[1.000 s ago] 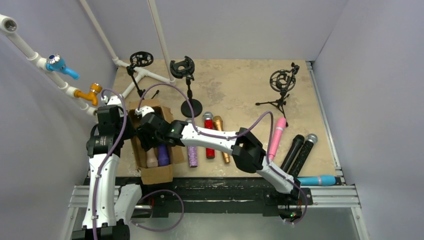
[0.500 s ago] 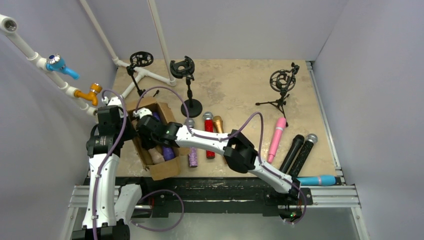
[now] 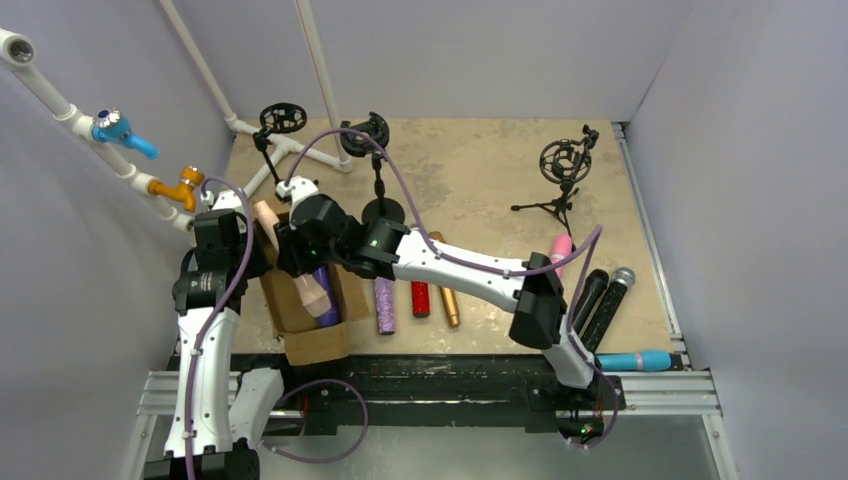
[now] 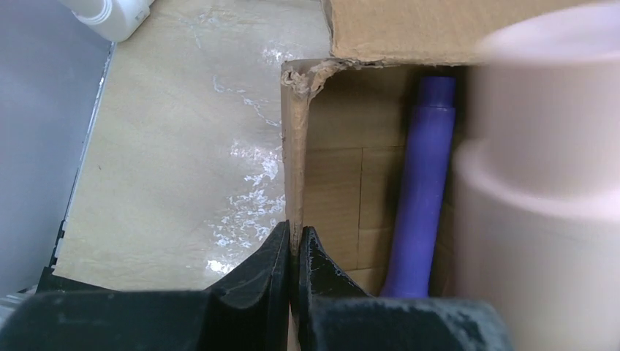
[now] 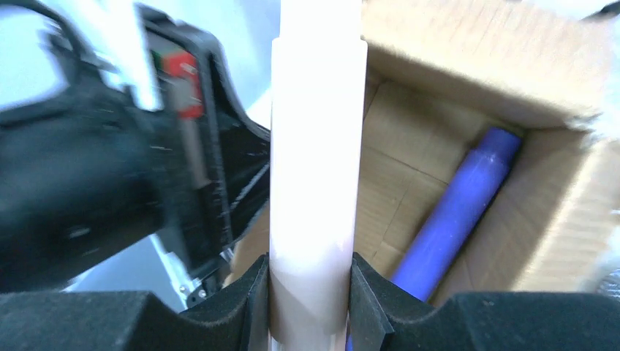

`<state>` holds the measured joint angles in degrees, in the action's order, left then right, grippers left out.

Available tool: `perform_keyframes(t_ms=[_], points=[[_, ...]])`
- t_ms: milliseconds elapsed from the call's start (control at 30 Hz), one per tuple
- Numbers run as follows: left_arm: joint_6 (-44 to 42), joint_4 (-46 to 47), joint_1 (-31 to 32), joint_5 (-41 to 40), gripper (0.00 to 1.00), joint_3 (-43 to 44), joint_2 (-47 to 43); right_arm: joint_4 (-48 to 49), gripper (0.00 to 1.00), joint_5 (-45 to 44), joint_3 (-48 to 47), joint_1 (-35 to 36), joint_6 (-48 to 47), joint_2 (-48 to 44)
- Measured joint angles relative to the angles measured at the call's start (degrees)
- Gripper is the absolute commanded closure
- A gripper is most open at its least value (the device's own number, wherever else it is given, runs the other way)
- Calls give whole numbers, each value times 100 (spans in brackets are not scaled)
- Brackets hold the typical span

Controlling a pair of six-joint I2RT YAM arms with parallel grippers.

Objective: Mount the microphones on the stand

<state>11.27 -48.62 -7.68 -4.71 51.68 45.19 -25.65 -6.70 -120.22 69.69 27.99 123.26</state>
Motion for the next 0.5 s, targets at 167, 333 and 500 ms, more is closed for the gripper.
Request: perform_keyframes(t_ms=[167, 333, 500], points=[[-35, 15, 0, -35, 100, 0, -7, 101, 100, 28, 393, -146, 7, -680], [-61, 15, 0, -76, 100, 0, -4, 111, 100, 44, 1591, -597, 17, -1510], [-101, 15, 0, -105, 100, 0, 9, 92, 100, 2, 2983, -1290, 2, -2465]])
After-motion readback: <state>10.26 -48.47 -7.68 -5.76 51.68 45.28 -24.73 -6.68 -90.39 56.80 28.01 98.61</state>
